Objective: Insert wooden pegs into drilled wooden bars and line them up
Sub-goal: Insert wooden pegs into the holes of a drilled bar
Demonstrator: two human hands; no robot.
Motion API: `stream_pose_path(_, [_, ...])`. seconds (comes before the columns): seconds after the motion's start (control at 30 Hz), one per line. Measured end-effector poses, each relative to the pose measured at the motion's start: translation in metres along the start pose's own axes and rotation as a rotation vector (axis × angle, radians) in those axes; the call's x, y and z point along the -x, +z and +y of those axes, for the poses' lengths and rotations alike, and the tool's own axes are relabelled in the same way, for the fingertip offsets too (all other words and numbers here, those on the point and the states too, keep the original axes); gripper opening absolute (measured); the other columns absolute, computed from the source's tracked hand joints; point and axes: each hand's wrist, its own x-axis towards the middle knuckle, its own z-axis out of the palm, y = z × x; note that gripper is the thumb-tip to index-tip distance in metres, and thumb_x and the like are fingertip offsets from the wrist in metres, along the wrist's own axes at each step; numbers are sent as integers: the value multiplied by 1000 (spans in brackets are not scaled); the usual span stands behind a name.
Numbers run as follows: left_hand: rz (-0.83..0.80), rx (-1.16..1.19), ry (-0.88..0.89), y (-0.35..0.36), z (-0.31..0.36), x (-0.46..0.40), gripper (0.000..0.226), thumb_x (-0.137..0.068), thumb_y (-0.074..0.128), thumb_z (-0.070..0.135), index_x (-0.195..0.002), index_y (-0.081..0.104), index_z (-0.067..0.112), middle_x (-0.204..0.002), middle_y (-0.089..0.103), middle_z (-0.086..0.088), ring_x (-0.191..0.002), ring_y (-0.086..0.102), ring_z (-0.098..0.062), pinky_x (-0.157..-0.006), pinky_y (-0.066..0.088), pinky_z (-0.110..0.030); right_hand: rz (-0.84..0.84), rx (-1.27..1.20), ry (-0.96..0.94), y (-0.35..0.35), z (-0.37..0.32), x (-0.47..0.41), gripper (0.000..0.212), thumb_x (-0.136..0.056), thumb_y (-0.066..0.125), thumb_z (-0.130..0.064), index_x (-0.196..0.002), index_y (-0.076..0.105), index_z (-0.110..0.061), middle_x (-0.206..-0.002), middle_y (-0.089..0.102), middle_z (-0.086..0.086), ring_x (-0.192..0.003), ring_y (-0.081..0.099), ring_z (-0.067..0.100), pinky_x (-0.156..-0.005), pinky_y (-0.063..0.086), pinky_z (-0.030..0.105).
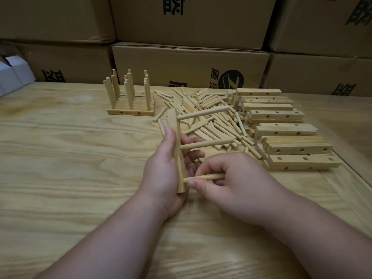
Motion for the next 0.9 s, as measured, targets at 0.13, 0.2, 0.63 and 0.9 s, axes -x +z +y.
stream_pose_path(0.13, [45,86,-49,-1,1,-4,40,-90,55,55,-88,62,15,-76,53,-7,-70,47,-22,-80,40,-46,-59,-45,-16,-22,-9,-2,22,-83,71,-52,-94,70,-33,-79,63,-38,-70,61,-8,-57,43,11])
stream_pose_path(0.2, [47,120,-64,-1,2,-5,41,-97,51,52,-91,66,14,-76,54,-7,-69,46,-22,-74,43,-40,-68,-116,-30,-35,-14,-2,32,-83,60,-64,-95,69,-36,-82,66,-35,-70,64,-5,-57,47,15])
stream_pose_path(0.63, [-213,-49,-142,-1,0,2,54,-94,43,52,-106,76,11,-63,48,-2,-48,36,-13,-44,31,-23,308,-193,-78,-80,10,-13,51,-98,58,-12,-137,52,-43,-124,63,-23,-103,66,6,-73,59,31])
stream_pose_path(0.9, [-280,-163,-194,1,0,6,62,-89,45,56,-112,76,8,-61,53,-3,-48,37,-12,-41,33,-21,224,-77,-263,-66,4,-14,29,-97,61,-14,-112,71,-38,-106,71,-22,-98,66,-3,-75,51,12])
